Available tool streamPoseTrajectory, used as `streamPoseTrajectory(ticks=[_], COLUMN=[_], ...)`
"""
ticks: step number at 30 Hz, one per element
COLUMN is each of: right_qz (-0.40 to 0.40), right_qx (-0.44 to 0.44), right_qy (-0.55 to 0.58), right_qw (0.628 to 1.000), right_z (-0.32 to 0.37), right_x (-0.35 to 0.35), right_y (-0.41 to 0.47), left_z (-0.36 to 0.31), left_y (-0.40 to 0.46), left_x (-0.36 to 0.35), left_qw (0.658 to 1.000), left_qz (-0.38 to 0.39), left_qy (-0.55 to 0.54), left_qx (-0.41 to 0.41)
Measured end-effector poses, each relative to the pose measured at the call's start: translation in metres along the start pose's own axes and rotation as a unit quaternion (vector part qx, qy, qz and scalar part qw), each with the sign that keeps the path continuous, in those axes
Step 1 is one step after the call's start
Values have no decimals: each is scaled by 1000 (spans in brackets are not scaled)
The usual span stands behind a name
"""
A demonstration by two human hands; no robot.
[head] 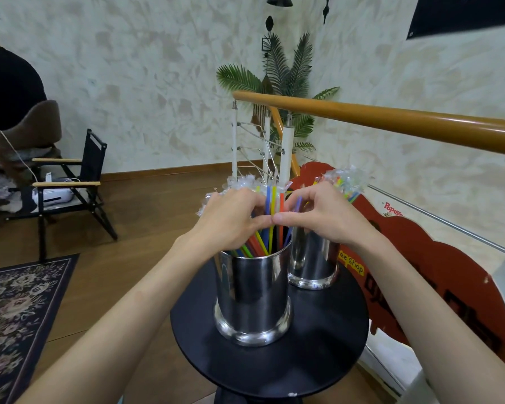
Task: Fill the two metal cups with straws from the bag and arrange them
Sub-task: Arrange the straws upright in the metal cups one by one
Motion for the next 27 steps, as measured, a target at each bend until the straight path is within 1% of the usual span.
streamPoseTrajectory(ticks=[4,9,11,13,16,18,21,22,23,25,27], right_qz=[80,144,146,133,140,103,-7,-31,-42,-40,-49], right_qx=[-7,-31,-22,-6,-3,-27,-64,-74,-83,-93,-88], right_qy=[-16,56,51,24,-18,-17,-19,-26,-33,-59,-91], right_qw=[997,988,988,991,990,994,998,996,995,993,991], right_z=[0,-1,-2,-4,-6,-8,-11,-12,-14,-16,-16], right_x=[-3,8,11,11,10,9,4,2,-2,-11,-18], right_y=[-3,-3,-1,-1,-2,1,4,4,4,3,3], left_z=[1,-1,-1,-1,1,1,1,1,0,0,0], left_y=[0,0,0,1,1,2,2,2,2,1,0], left_x=[1,2,1,1,-1,-1,-1,-1,-2,-4,-6], left_qw=[999,1000,1000,999,999,999,999,1000,1000,1000,999], left_qz=[-8,0,12,32,49,46,30,21,8,-19,-36], left_qy=[-29,-14,-3,7,17,19,13,9,2,-15,-26], left_qx=[15,7,1,-5,-4,-3,3,7,11,20,25])
Point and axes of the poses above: each hand's wrist, its own y-axis towards the middle knuckle, its own x-axis out of the back of the hand, z = x × y, the point moved 3 cm from there along y, towards the middle knuckle, and after that the axes turned 14 degrees about -z, right-handed, at the moved point
